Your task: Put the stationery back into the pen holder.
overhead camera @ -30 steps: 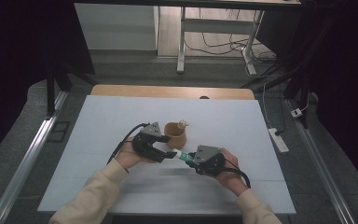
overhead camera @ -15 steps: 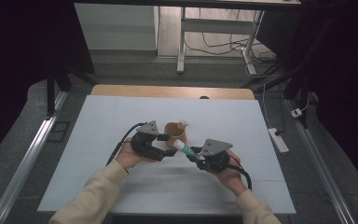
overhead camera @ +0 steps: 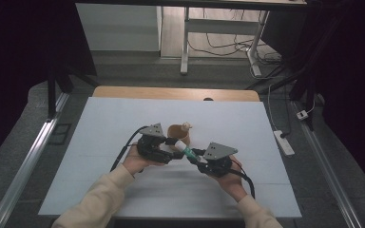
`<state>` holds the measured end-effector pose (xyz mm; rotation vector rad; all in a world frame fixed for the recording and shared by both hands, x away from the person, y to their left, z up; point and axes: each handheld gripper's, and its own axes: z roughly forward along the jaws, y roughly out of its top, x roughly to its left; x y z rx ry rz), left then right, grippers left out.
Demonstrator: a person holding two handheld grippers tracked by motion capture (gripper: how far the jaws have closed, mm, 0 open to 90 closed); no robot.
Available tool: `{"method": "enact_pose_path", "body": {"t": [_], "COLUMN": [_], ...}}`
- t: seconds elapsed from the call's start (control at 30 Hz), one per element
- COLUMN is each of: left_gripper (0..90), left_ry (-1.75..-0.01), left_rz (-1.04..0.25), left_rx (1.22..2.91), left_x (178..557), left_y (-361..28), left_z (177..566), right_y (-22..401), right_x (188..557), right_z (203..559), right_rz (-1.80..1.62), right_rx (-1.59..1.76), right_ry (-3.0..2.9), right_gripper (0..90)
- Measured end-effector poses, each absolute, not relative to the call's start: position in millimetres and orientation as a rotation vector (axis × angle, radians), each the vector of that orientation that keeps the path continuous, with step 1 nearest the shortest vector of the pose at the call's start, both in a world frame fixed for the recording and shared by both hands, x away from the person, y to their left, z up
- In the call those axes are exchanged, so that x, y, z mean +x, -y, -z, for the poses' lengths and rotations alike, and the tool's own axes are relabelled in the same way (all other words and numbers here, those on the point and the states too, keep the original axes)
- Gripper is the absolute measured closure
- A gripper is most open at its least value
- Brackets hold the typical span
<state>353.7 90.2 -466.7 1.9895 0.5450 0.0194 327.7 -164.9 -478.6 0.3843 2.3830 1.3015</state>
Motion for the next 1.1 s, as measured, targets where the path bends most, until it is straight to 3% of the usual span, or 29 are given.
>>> {"method": "enact_pose_path", "body": {"t": [0.1,0.27,0.4,0.6,0.83,1.1], "left_gripper": [40.9,58.8,63.8,64.2,64.3,64.3], "left_ry": [-0.543,-0.537,-0.519,-0.522,-0.552,-0.577], "left_rz": [0.0,0.027,0.071,0.052,-0.006,-0.022], "left_rx": [1.964,1.938,1.92,1.947,1.966,1.95], "left_x": [354.3,354.9,355.4,354.4,355.0,357.1], "left_y": [-89.6,-89.4,-89.9,-88.8,-93.2,-103.5], "left_z": [467.8,469.2,468.9,468.5,466.7,462.3], "right_y": [162.8,158.4,157.2,156.8,162.8,172.6], "right_x": [326.9,324.7,325.1,325.9,327.2,328.8], "right_z": [480.3,482.8,484.4,487.4,484.2,485.3], "right_rz": [-1.308,-1.302,-1.292,-1.295,-1.339,-1.348], "right_rx": [0.382,0.365,0.352,0.358,0.437,0.489], "right_ry": [-2.381,-2.381,-2.39,-2.398,-2.366,-2.358], "right_gripper": [65.3,65.1,64.9,63.1,45.6,41.5]}}
